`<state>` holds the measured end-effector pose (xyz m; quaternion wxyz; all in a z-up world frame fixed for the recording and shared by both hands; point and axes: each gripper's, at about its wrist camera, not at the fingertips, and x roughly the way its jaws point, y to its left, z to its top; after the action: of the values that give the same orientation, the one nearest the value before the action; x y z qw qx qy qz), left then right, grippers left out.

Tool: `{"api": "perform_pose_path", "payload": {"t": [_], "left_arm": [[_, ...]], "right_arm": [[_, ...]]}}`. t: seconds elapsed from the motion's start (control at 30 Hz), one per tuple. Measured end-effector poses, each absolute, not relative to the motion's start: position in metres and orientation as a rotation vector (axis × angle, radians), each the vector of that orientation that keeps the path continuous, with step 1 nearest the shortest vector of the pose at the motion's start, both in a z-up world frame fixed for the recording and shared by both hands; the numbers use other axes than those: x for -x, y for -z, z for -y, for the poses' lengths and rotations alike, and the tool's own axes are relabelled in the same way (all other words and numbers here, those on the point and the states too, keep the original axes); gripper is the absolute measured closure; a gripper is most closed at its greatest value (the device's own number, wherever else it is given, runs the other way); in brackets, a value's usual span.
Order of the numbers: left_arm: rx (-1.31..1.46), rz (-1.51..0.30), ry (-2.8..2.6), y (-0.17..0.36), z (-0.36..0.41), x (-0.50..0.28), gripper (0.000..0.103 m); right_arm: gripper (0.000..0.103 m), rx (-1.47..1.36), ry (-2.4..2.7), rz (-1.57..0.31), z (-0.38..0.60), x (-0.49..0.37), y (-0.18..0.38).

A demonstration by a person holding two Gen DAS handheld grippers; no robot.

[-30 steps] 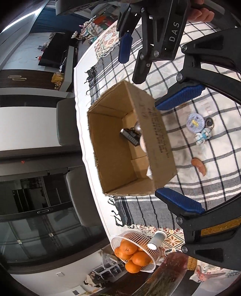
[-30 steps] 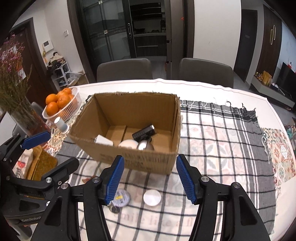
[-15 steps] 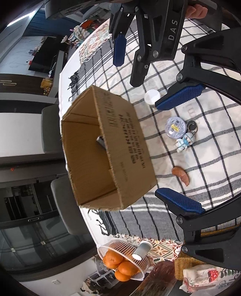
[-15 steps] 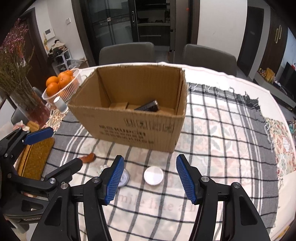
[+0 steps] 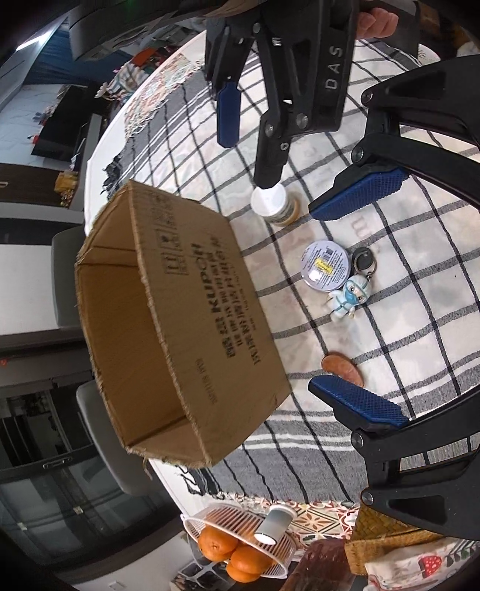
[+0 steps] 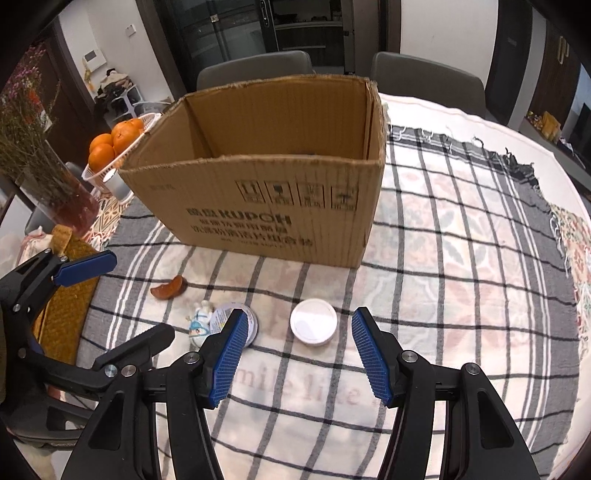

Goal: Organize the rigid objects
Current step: 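Move the left gripper toward the round tin while the right approaches the white jar, then grasp the blue-and-white round tin with the left gripper while the right grasps the white-lidded jar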

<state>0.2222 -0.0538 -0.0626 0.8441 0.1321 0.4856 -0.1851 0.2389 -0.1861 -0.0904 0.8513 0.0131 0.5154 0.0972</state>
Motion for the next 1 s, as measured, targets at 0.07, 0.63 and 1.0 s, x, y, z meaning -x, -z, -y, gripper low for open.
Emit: {"api": "perform_pose_path", "payload": {"t": [0.07, 0.63, 1.0], "left_arm": [[-0.294, -1.036, 0.399, 0.068, 0.055, -0.222, 0.017], [-0.439, -1.099, 0.547, 0.114, 0.077, -0.229, 0.017], [-0.468, -1.139, 0.582, 0.140, 0.088, -0.244, 0.017]], "right_arm": [[0.043, -0.034, -0.202, -1.093, 0.189, -0.240, 0.096], [0.043, -0.012, -0.229, -1.124, 0.189, -0.249, 0.138], [0.043, -0.004, -0.236, -1.147, 0.187, -0.255, 0.156]]}}
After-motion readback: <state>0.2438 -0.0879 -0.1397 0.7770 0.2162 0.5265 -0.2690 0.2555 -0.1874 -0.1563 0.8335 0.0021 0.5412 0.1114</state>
